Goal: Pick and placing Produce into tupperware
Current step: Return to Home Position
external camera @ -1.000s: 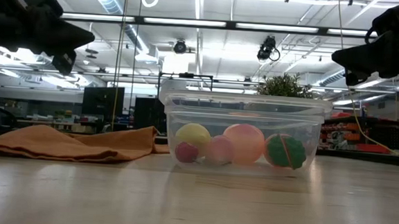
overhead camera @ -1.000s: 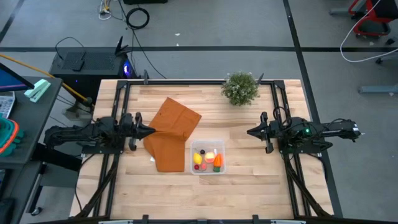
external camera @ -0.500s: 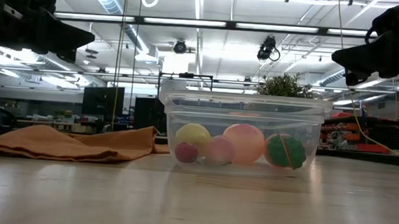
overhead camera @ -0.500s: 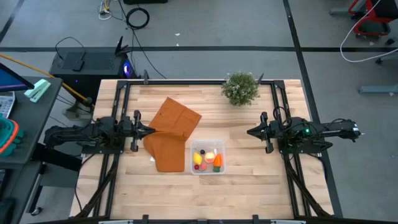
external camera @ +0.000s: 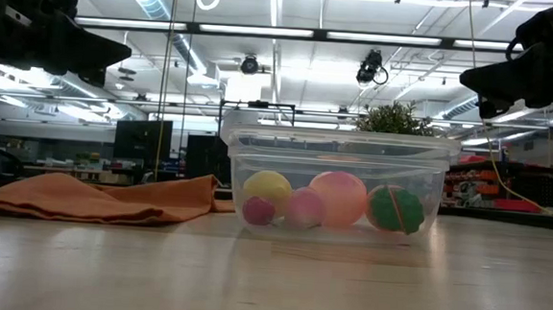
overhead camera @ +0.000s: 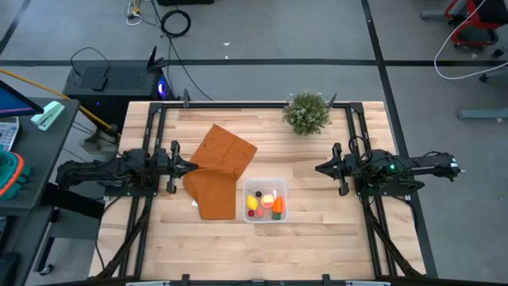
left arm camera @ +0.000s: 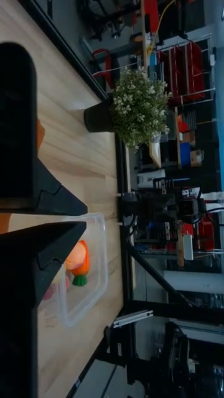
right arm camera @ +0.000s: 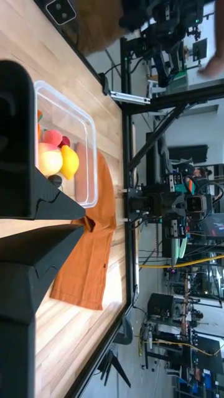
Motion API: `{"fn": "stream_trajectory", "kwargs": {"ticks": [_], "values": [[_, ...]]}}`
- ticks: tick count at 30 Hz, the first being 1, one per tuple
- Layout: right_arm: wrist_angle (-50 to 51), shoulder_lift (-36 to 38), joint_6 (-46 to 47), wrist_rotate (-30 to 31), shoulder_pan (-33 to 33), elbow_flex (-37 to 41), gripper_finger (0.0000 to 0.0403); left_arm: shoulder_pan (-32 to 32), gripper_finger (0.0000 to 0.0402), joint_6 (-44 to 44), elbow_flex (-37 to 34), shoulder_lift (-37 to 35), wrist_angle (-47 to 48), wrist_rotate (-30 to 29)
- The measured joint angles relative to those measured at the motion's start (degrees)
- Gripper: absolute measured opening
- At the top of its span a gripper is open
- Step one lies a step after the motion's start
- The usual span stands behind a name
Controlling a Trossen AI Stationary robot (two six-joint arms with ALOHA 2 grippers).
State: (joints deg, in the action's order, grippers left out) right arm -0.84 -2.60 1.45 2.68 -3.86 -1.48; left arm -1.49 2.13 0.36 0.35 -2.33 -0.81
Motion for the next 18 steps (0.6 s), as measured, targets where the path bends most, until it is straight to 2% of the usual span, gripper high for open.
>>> {"fn": "stream_trajectory", "kwargs": {"ticks": [11,18], "values": [[0.0,0.0,0.0,0.0,0.0,0.0,0.0,0.0,0.0023,0.0,0.0,0.0,0.0,0.0],[0.0,0.0,0.0,0.0,0.0,0.0,0.0,0.0,0.0033,0.0,0.0,0.0,0.0,0.0]]}}
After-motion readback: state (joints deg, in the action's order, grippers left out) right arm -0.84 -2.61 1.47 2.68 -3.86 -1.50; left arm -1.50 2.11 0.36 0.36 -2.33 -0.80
